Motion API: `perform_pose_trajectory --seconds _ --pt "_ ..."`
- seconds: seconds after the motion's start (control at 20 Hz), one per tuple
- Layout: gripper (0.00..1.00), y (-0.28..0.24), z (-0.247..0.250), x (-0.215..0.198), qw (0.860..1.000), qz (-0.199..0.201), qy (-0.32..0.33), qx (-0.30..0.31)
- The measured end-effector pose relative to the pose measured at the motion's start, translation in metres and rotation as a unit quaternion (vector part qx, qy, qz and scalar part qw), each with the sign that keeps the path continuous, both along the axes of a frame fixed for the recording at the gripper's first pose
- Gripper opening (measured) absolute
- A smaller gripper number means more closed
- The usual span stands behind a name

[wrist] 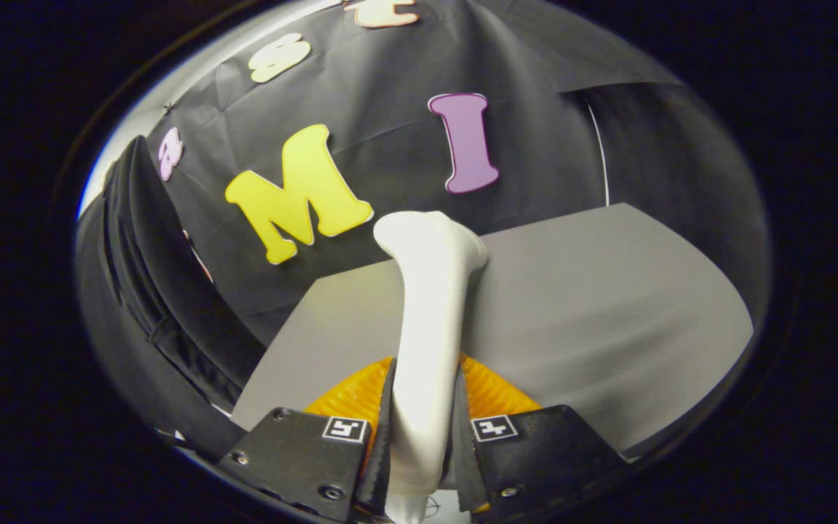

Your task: Iron the clothes twice with a garment steamer, once on the left side and once on the right side.

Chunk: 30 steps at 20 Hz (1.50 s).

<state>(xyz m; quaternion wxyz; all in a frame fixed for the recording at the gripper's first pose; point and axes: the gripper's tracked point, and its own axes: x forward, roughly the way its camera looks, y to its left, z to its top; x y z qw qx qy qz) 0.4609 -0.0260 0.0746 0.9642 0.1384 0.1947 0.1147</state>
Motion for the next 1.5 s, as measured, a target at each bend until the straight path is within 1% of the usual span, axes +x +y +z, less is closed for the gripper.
perform_pose_trajectory --seconds 0.15,0.3,0.4,0.6,0.85,1.15,1.35,1.5 --pt "0.38 -0.002 0.017 -0.01 1.0 -0.019 -0.019 -0.002" --pt "0.38 0.005 0.04 -0.039 0.998 -0.033 -0.052 -0.014" --pt "0.38 0.015 0.062 -0.063 0.996 -0.037 -0.076 -0.009" --pt "0.38 0.044 0.099 -0.109 0.992 -0.053 -0.112 0.005" --pt "0.38 0.095 0.143 -0.168 0.986 -0.055 -0.158 0.017" --pt "0.38 0.17 0.193 -0.225 0.976 -0.035 -0.215 0.008" --pt "0.37 0.224 0.222 -0.251 0.969 -0.013 -0.245 0.003" --pt "0.38 0.271 0.24 -0.261 0.965 0.014 -0.262 0.0"
